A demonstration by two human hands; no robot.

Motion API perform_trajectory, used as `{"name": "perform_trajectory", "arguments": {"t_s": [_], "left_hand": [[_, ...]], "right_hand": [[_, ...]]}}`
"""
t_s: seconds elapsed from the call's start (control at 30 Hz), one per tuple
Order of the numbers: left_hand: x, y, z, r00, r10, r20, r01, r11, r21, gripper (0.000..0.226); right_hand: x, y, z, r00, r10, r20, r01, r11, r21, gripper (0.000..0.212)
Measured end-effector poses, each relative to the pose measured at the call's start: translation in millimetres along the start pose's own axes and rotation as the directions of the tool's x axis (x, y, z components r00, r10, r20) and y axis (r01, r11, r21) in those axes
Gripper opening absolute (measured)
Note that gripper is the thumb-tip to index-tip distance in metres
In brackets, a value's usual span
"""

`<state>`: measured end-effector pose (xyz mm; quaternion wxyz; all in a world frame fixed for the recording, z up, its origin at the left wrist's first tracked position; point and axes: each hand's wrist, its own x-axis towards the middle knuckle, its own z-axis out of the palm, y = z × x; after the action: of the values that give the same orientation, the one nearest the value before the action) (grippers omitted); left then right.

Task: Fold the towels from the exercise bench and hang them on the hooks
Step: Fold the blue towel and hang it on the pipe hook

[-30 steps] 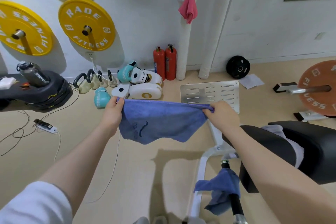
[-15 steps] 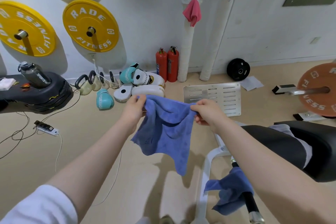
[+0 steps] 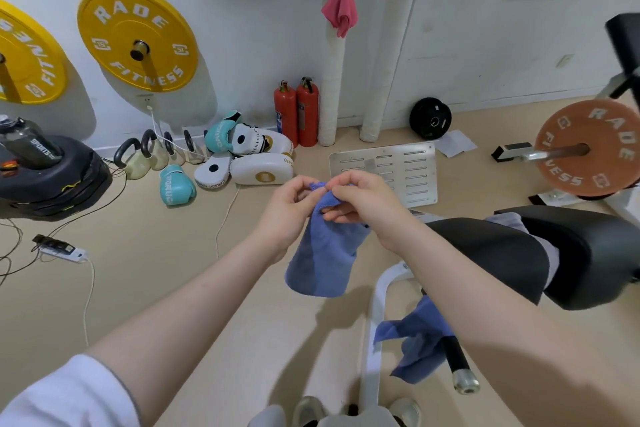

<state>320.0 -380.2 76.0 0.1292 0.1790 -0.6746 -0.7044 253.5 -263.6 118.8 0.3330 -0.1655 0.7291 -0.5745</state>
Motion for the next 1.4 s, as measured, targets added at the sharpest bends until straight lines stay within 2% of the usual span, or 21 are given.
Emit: {"name": "perform_trajectory", "arguments": {"t_s": [0.13, 0.23, 0.33, 0.43, 0.6, 0.7, 0.77, 0.83, 0.9, 0.97, 1.03, 1.1, 1.13, 1.2, 1.27, 1.33, 1.4], "left_hand": [[0, 3, 9, 1.0, 0.013, -0.011, -0.012, 0.999, 0.032, 0.02], [-3, 4, 19, 0.998, -0.009, 0.06, 0.007, 1.0, 0.023, 0.021], [-7, 5, 31, 0.984, -0.005, 0.176, 0.0, 1.0, 0.028, 0.015], [-2, 7, 37, 0.974, 0.007, 0.226, -0.008, 1.0, 0.002, 0.009], [11, 8, 54, 0.975, -0.012, 0.223, 0.006, 1.0, 0.027, 0.014], [18, 9, 76, 0.987, -0.011, 0.159, 0.008, 1.0, 0.019, 0.016], [25, 11, 92, 0.997, -0.017, 0.074, 0.017, 1.0, 0.008, 0.017], [32, 14, 106, 1.0, -0.016, 0.007, 0.016, 1.0, -0.009, 0.019], [38, 19, 118, 1.0, -0.002, -0.031, 0.002, 1.0, 0.003, 0.02], [43, 22, 128, 0.997, 0.008, -0.072, -0.002, 0.997, 0.077, 0.021], [48, 22, 138, 0.995, 0.002, -0.102, 0.015, 0.986, 0.167, 0.022], [49, 20, 149, 0.994, -0.007, -0.109, 0.031, 0.974, 0.223, 0.024], [50, 18, 156, 0.994, -0.008, -0.112, 0.034, 0.973, 0.23, 0.027], [51, 16, 172, 0.992, -0.003, -0.125, 0.03, 0.977, 0.21, 0.029], [51, 18, 187, 0.991, 0.021, -0.133, 0.003, 0.984, 0.177, 0.026], [51, 20, 201, 0.99, 0.04, -0.133, -0.02, 0.989, 0.145, 0.027], [52, 20, 215, 0.99, 0.041, -0.132, -0.023, 0.991, 0.13, 0.028]], "right_hand": [[-7, 5, -12, 0.998, -0.039, 0.046, 0.043, 0.994, -0.1, 0.026], [-8, 12, -19, 0.993, -0.098, -0.07, 0.083, 0.978, -0.192, 0.014], [-4, 20, -27, 0.939, -0.271, -0.213, 0.127, 0.846, -0.517, 0.019], [-2, 23, -37, 0.889, -0.403, -0.219, 0.174, 0.738, -0.652, 0.022], [0, 28, -67, 0.9, -0.401, -0.171, 0.261, 0.81, -0.526, 0.027], [2, 39, -94, 0.92, -0.378, -0.108, 0.291, 0.84, -0.458, 0.027], [6, 51, -120, 0.948, -0.318, -0.011, 0.277, 0.843, -0.461, 0.024], [13, 65, -149, 0.974, -0.186, 0.126, 0.224, 0.81, -0.542, 0.034], [17, 72, -175, 0.971, -0.12, 0.209, 0.219, 0.802, -0.556, 0.038], [19, 73, -198, 0.976, -0.105, 0.193, 0.194, 0.824, -0.533, 0.036], [19, 71, -220, 0.982, -0.102, 0.157, 0.175, 0.791, -0.586, 0.035], [18, 66, -239, 0.978, -0.169, 0.12, 0.207, 0.777, -0.594, 0.041], [17, 64, -247, 0.976, -0.201, 0.09, 0.218, 0.821, -0.528, 0.043], [16, 60, -263, 0.979, -0.199, 0.052, 0.205, 0.947, -0.246, 0.035], [17, 56, -282, 0.975, -0.21, 0.073, 0.214, 0.975, -0.058, 0.033], [16, 50, -301, 0.967, -0.231, 0.109, 0.23, 0.973, 0.019, 0.033], [17, 47, -318, 0.964, -0.245, 0.1, 0.249, 0.968, -0.032, 0.037]]}}
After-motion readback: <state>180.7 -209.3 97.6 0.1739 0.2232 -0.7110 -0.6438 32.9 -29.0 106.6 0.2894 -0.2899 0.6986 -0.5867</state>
